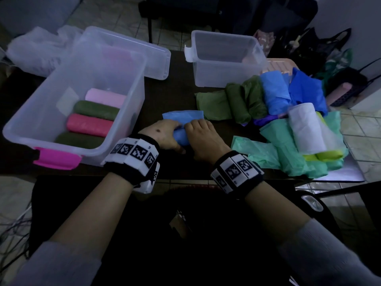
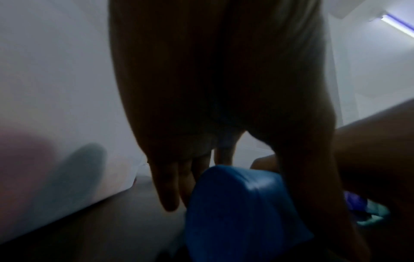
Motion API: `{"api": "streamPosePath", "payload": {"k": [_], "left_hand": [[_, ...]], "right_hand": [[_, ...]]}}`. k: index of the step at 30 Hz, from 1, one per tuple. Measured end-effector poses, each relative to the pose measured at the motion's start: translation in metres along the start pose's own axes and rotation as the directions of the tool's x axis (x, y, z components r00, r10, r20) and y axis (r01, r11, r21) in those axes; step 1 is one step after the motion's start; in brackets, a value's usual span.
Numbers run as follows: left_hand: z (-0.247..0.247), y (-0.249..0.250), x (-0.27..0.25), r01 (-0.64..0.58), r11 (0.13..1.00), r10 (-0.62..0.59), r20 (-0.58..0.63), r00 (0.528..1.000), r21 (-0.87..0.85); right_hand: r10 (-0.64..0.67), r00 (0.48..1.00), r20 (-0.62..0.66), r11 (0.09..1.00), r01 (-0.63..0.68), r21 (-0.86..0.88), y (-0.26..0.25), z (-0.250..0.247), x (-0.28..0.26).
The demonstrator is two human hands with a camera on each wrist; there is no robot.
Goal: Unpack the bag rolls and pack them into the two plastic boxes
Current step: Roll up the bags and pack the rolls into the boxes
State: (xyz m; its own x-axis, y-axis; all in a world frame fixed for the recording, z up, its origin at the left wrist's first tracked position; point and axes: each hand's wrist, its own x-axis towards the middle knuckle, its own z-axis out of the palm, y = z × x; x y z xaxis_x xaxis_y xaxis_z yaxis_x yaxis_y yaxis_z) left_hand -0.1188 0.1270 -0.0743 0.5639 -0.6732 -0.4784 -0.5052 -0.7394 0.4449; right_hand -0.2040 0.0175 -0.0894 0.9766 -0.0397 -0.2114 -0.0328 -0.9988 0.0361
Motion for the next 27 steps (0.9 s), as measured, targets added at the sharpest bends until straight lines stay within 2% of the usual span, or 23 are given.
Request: {"api": "streamPosePath", "payload": {"k": [4,11,14,18,21,24,27], "left_hand": [[0.004,-0.001,-0.004,0.023,0.999,-0.018,-0.167,0.986,0.027],[0.001,-0.005,-0.008,0.001,1.000,-0.002,-0.107,0.994,-0.016],[-0.003,-0.004,-0.005,0.022,1.000,-0.022,-0.063,0.998,0.001],[-0.010,-0.002,-0.002,0.091,0.996,-0.091,0.033,0.995,-0.017],[-0.013,-0.002,0.000,0.105,0.994,-0.104,0.078,0.991,-0.008],[-0.013,-0.001,-0.001,0.092,0.996,-0.091,0.041,0.995,-0.021],[-0.014,0.000,-0.003,0.012,1.000,-0.013,-0.098,0.995,-0.011]], "right_hand": [[0.038,0.997,0.066,0.999,-0.041,0.036,0.000,-0.006,0.008],[0.030,0.987,0.158,0.990,-0.052,0.133,0.004,-0.011,0.013],[0.026,0.995,0.096,0.979,-0.045,0.199,0.005,-0.013,0.009],[-0.020,0.995,-0.102,0.999,0.017,-0.030,-0.001,-0.013,-0.009],[-0.037,0.991,-0.131,0.999,0.039,0.011,-0.005,-0.010,-0.016],[-0.043,0.992,-0.115,0.995,0.052,0.081,-0.001,-0.008,-0.013],[-0.038,0.999,-0.031,0.984,0.043,0.173,0.008,-0.011,-0.004]]}}
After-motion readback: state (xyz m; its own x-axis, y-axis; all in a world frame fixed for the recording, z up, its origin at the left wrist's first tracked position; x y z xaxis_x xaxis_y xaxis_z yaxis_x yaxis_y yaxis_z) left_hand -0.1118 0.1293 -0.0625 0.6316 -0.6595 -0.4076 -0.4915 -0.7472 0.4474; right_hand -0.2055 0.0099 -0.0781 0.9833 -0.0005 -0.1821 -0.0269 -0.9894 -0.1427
